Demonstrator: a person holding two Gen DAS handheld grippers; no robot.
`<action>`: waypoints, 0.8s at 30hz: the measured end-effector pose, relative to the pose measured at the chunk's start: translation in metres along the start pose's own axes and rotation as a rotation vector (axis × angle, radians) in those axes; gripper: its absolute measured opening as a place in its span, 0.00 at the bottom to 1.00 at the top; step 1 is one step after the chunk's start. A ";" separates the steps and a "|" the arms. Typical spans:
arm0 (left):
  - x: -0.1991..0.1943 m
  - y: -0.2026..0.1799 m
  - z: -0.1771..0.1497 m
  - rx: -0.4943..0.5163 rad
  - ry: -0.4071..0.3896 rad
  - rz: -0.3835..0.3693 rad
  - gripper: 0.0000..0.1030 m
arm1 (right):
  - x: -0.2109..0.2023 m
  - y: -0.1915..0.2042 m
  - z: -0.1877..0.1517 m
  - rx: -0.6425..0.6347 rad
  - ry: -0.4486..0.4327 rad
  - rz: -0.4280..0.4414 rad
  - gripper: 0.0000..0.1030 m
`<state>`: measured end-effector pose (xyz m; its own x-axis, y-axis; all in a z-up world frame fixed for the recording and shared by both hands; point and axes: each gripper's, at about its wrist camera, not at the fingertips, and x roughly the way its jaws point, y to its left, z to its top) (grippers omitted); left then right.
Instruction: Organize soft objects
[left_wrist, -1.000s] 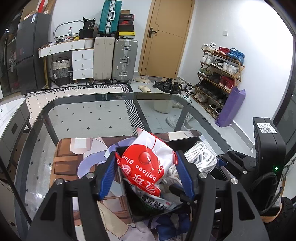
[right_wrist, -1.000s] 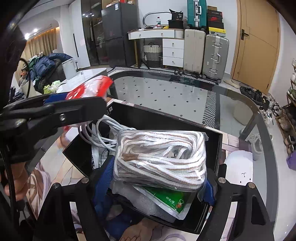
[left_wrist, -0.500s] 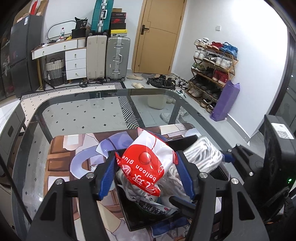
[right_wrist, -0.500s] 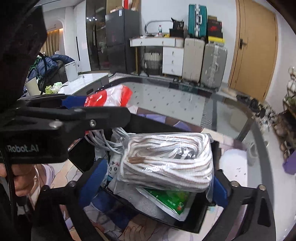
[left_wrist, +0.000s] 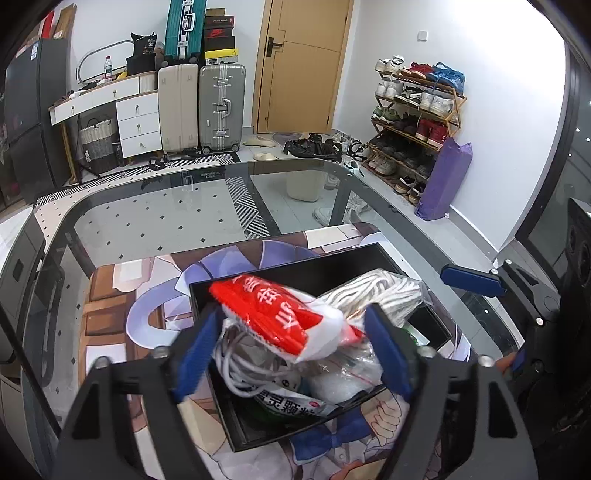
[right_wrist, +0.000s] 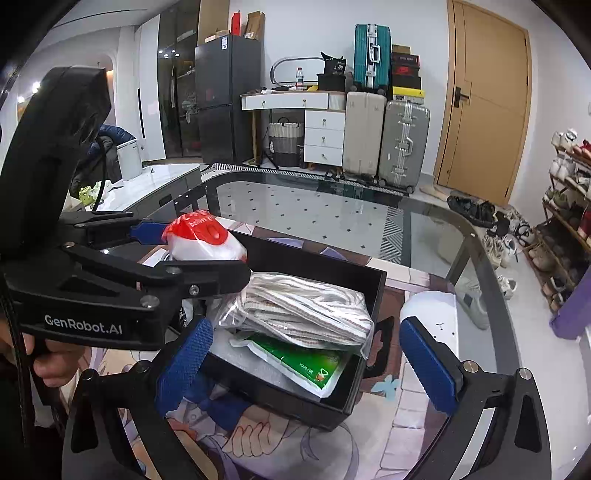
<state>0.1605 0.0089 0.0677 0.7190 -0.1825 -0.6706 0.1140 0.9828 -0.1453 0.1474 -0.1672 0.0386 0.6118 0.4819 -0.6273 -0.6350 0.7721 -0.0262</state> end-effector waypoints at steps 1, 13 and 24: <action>-0.003 0.000 -0.001 0.001 -0.010 -0.009 0.88 | -0.002 0.000 0.000 -0.006 -0.003 -0.009 0.99; -0.037 0.015 -0.023 -0.065 -0.104 0.014 1.00 | -0.023 -0.008 -0.014 0.049 -0.057 -0.021 0.99; -0.045 0.021 -0.053 -0.111 -0.184 0.130 1.00 | -0.037 -0.013 -0.031 0.116 -0.178 -0.045 0.99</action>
<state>0.0938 0.0362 0.0564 0.8363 -0.0365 -0.5470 -0.0563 0.9868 -0.1519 0.1186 -0.2074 0.0382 0.7185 0.5035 -0.4797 -0.5527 0.8321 0.0455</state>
